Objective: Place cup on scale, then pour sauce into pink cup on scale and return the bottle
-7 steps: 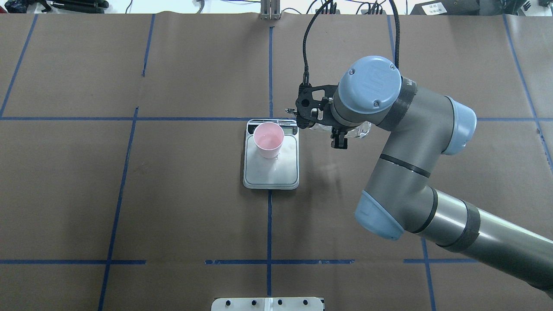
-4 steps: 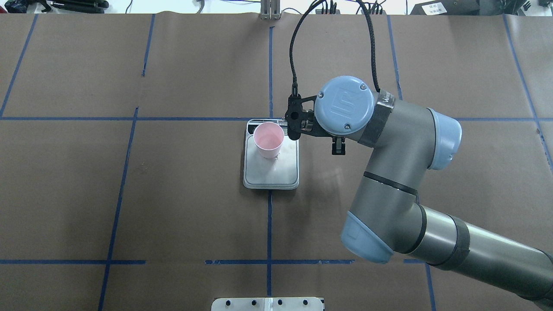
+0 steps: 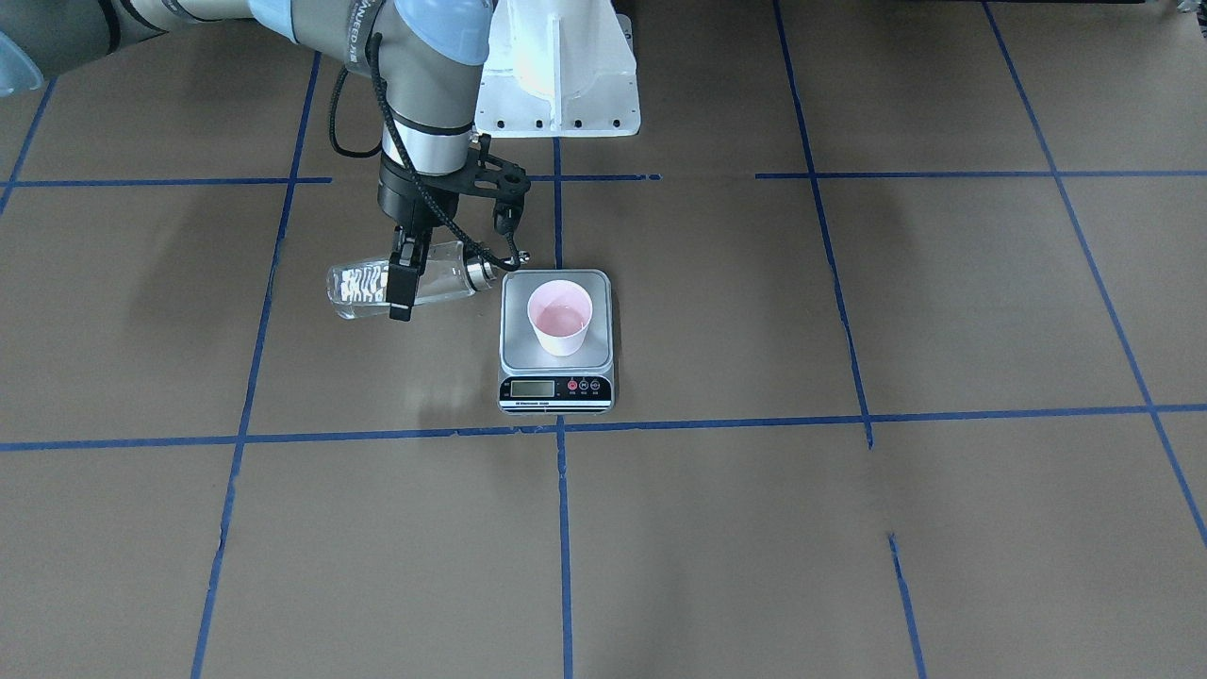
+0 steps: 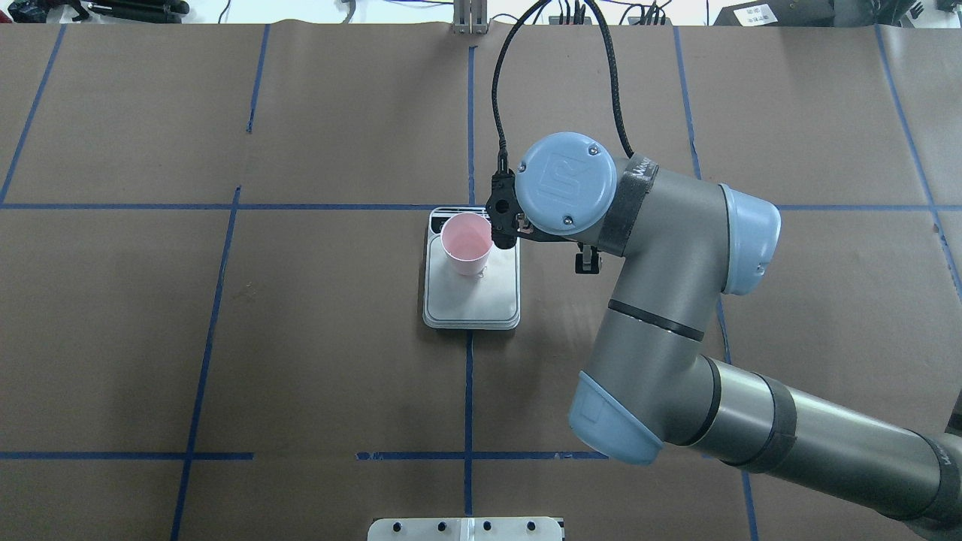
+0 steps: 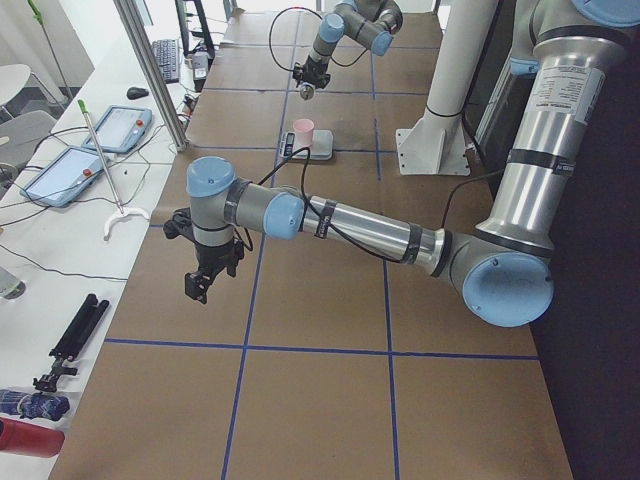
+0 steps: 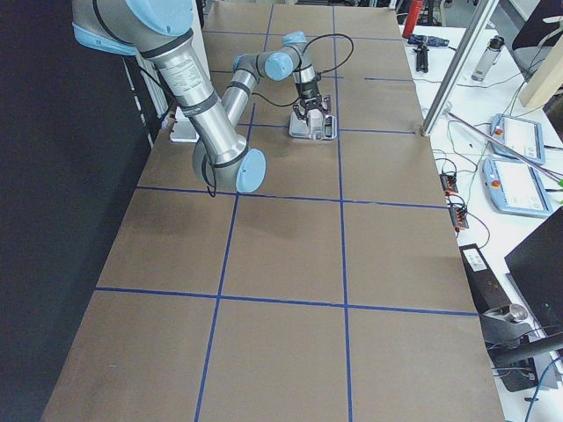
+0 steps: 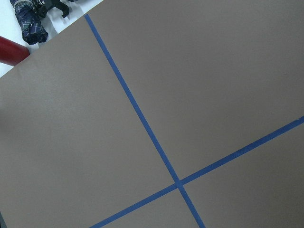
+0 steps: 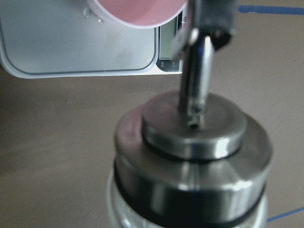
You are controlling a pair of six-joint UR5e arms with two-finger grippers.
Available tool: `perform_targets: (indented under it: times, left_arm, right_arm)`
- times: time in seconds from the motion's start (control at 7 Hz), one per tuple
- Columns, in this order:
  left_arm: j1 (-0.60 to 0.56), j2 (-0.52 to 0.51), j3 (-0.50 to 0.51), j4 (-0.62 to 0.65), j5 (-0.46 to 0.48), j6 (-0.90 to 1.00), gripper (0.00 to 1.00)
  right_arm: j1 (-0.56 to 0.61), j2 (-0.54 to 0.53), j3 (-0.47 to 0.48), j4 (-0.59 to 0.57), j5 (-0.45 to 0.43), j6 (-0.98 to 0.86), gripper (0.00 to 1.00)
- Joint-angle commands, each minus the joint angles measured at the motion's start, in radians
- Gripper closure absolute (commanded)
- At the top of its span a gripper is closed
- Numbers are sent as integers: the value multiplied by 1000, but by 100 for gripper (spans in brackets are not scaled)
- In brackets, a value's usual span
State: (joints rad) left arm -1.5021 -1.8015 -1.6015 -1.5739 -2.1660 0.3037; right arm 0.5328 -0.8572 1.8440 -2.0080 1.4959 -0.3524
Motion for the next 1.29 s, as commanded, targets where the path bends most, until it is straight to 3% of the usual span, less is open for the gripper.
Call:
perform_targets:
  times: [0.0, 0.71, 1.14]
  left_arm:
    - [-3, 7, -1, 0, 0, 0, 0]
    - [-4, 7, -1, 0, -12, 0, 0]
    - [-6, 7, -1, 0, -12, 0, 0]
  right_arm:
    - [-23, 36, -14, -72, -38, 12, 100]
    - [-27, 131, -161, -112, -68, 16, 100]
    - [-27, 136, -160, -173, -85, 15, 100]
